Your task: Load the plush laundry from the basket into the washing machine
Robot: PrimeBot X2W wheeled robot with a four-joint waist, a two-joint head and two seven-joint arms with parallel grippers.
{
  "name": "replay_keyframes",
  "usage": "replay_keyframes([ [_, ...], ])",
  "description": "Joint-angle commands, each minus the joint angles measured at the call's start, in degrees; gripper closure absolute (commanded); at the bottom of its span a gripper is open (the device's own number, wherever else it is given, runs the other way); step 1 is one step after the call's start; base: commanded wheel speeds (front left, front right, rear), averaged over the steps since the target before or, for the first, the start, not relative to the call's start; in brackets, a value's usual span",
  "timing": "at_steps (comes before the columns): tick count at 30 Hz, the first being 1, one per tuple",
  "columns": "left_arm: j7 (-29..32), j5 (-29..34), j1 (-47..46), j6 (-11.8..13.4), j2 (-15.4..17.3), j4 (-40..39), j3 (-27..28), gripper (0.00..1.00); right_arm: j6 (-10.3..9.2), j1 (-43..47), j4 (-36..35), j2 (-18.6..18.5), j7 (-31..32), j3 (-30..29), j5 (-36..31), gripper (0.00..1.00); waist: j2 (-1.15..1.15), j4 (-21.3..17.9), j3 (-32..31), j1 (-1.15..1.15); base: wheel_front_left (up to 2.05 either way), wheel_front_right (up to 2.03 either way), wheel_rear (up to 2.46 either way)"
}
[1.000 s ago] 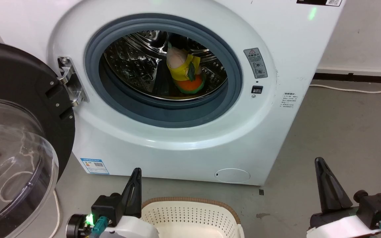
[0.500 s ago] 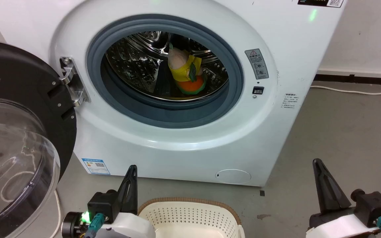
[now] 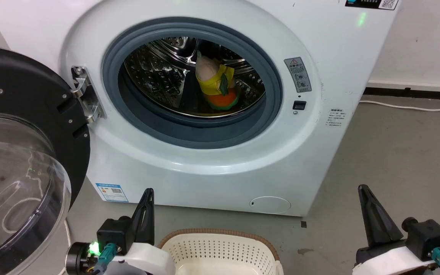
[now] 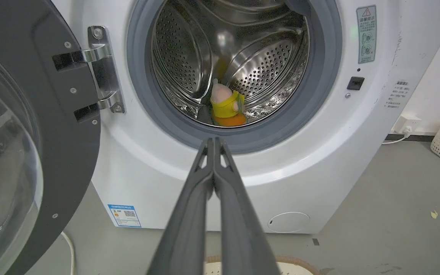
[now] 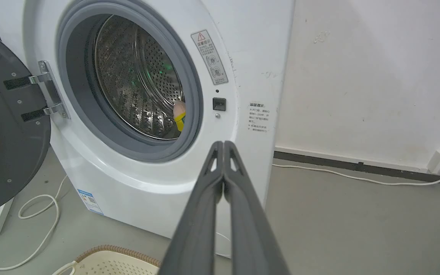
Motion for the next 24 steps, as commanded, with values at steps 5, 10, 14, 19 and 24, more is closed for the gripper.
replay_keyframes([
  [5,0.75,1.06,0.89,-0.51,-0.45,-0.70,1.05,1.00,-0.02,-0.66,0.18,0.07,0.77,0.02,-0.74,1.00,0.00,0.09,-0.07,0.00,0.00,0.00,0.00],
  [10,1.33,1.66,0.99,-0.87,-0.63,-1.08,1.77,1.00,-0.02,-0.75,0.20,0.07,1.36,0.03,-0.98,1.00,0.00,0.18,-0.15,0.00,0.00,0.00,0.00],
  [14,1.80,2.14,1.08,-1.15,-0.77,-1.38,2.35,1.00,-0.03,-0.83,0.22,0.08,1.83,0.04,-1.17,1.00,0.00,0.25,-0.22,0.00,0.00,0.00,0.00],
  [19,2.39,2.75,1.18,-1.51,-0.95,-1.76,3.07,1.00,-0.03,-0.92,0.25,0.09,2.41,0.05,-1.41,1.00,0.00,0.35,-0.29,0.00,0.00,0.00,0.00],
  [24,2.97,3.35,1.29,-1.86,-1.13,-2.13,3.79,1.00,-0.03,-1.01,0.28,0.09,3.00,0.06,-1.65,1.00,0.00,0.44,-0.37,0.00,0.00,0.00,0.00],
])
